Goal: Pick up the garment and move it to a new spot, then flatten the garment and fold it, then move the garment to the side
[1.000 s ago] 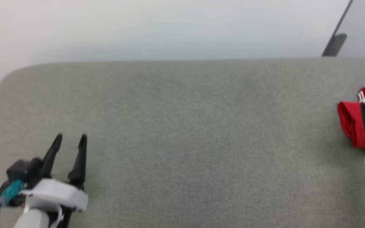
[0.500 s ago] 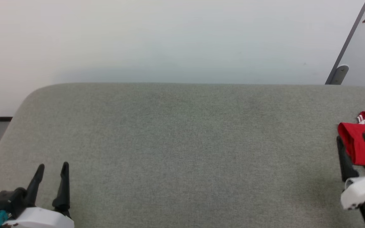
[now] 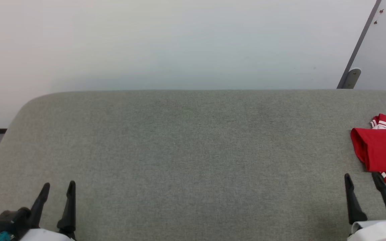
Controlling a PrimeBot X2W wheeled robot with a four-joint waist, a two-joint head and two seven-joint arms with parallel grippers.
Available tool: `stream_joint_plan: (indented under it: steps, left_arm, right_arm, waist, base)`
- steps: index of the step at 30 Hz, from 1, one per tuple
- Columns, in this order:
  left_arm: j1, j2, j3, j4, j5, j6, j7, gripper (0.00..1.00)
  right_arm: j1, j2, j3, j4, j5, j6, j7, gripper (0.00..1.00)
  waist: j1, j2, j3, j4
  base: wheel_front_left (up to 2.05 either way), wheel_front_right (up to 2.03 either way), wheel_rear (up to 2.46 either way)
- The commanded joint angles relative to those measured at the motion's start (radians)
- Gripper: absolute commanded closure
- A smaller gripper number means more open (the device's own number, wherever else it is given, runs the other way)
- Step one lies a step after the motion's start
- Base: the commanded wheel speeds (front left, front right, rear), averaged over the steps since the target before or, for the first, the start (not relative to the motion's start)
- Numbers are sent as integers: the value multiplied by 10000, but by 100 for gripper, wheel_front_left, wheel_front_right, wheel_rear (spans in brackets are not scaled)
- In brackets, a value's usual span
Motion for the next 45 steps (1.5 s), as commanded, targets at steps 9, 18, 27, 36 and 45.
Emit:
stream_joint_plan:
  steps: [9, 18, 27, 36, 45]
  left_arm:
    - [225, -84, -56, -5, -146, -28, 6, 0]
    - [240, -71, -142, -22, -234, -28, 5, 0]
    - [274, -10, -260, -96, -354, -28, 7, 0]
    - [317, -382, -207, 138, -562, 3, 66, 100]
    - [137, -697, -54, 75, -1923, -1, 532, 100]
  right_arm:
    - [568, 392, -158, -505, -209, -17, -43, 0]
    - [652, 429, -102, -639, -238, -17, -43, 0]
    - [586, 400, -43, -613, -167, -17, -43, 0]
    - [636, 551, -25, -172, -18, 2, 132, 100]
    - [436, 669, -112, -150, 1791, 1, 600, 100]
  waist:
    - [0, 0, 24, -57]
    - [0, 0, 15, -36]
    - [0, 0, 24, 17]
    - [0, 0, 31, 41]
    - [0, 0, 55, 36]
  base:
    - [0, 0, 0]
    - [0, 0, 0]
    - [0, 0, 0]
    - [0, 0, 0]
    - [0, 0, 0]
